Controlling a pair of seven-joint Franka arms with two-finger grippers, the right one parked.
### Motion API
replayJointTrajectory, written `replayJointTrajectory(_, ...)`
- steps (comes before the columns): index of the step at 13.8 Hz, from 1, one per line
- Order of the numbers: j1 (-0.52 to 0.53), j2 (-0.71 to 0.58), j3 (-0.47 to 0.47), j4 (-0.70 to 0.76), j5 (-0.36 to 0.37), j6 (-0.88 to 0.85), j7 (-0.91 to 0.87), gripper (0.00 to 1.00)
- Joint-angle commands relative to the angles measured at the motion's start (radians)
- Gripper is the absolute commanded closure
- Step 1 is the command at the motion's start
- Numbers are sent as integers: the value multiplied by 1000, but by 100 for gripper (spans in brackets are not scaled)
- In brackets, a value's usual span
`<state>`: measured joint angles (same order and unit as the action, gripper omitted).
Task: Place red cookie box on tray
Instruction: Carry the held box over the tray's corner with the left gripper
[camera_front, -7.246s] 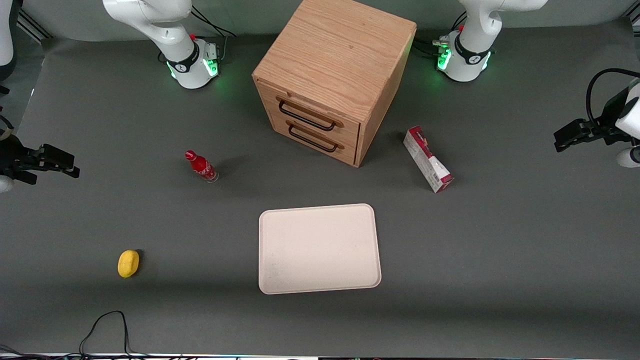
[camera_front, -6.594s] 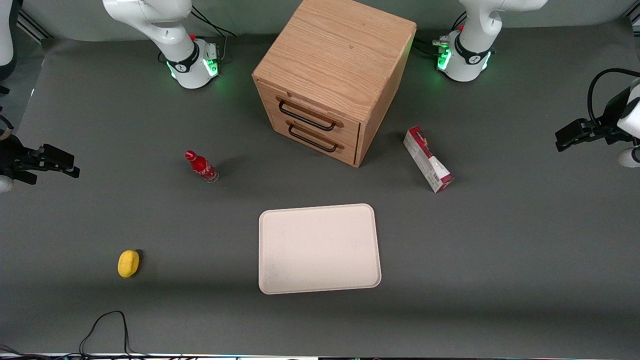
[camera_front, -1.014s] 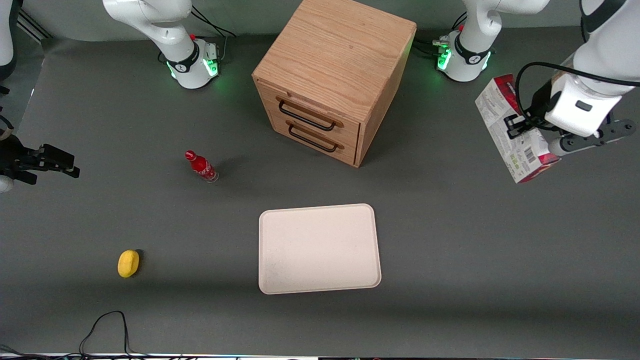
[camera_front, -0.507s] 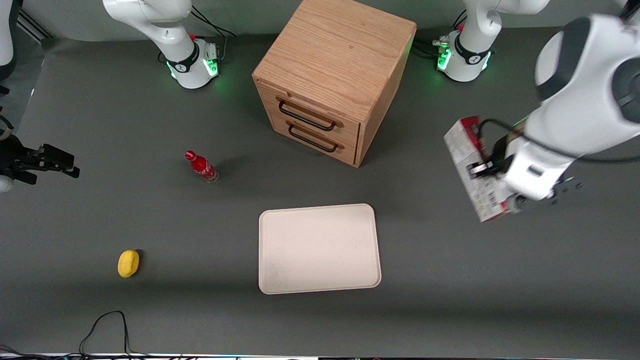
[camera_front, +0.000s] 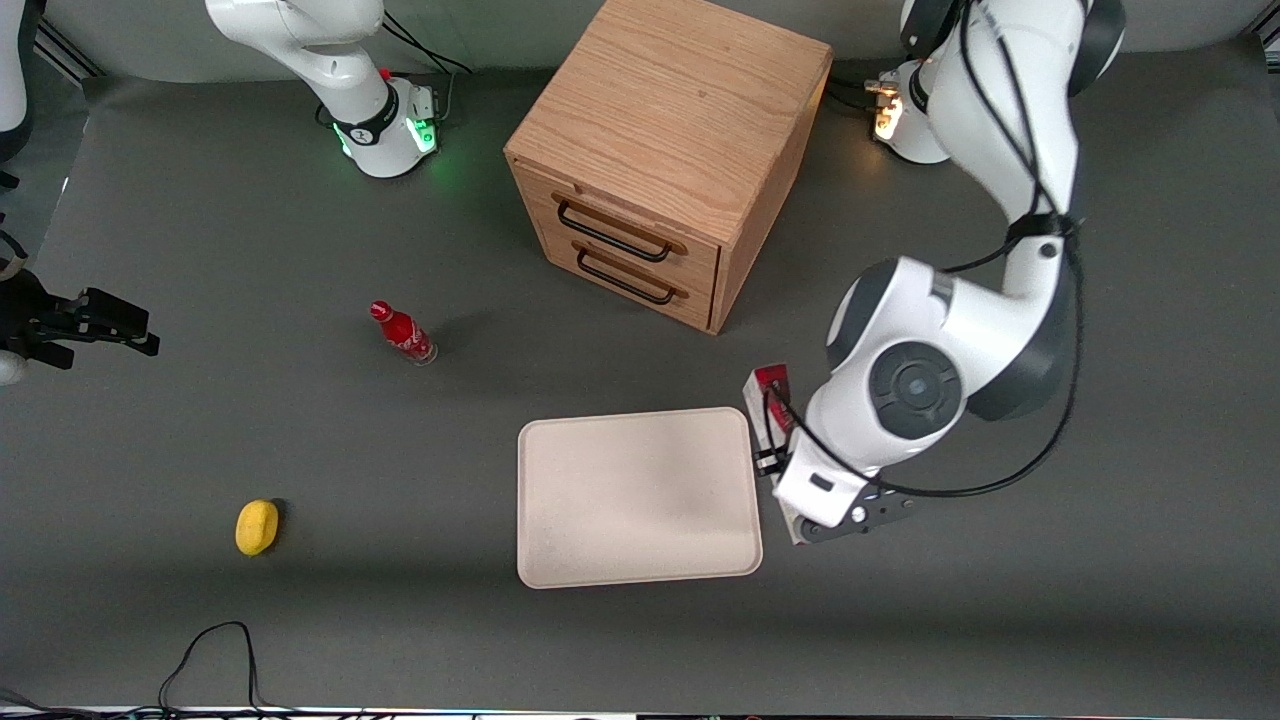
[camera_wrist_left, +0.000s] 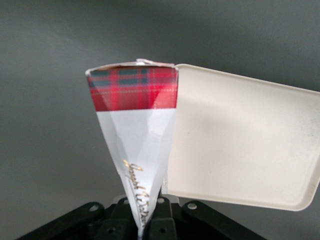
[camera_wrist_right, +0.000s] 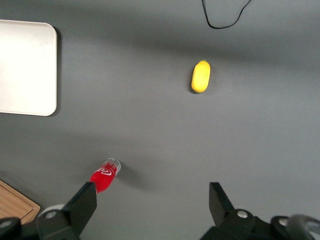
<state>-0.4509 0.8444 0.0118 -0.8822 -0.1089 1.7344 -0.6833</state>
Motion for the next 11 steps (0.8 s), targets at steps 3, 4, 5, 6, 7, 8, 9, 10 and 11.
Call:
replayJointTrajectory(3,-83,113,13,59,78,82,-16,100)
replayJointTrajectory(4,-90,134,13,57,86,115,-10,100)
replayJointTrajectory(5,-92,156,13,57,86,138,-7,100)
replayJointTrajectory(6,-97,169,11,54,86,155,-1,100)
replayJointTrajectory(7,-103,179,13,46,86,168,2,100)
replayJointTrajectory(8,-103,186,13,37,87,184,2,100)
replayJointTrajectory(9,-104,189,11,23,89,198,4,100)
replayJointTrajectory(10,-104,194,11,14,91,212,5,100)
replayJointTrajectory(11,-104,199,11,11,91,224,4,100)
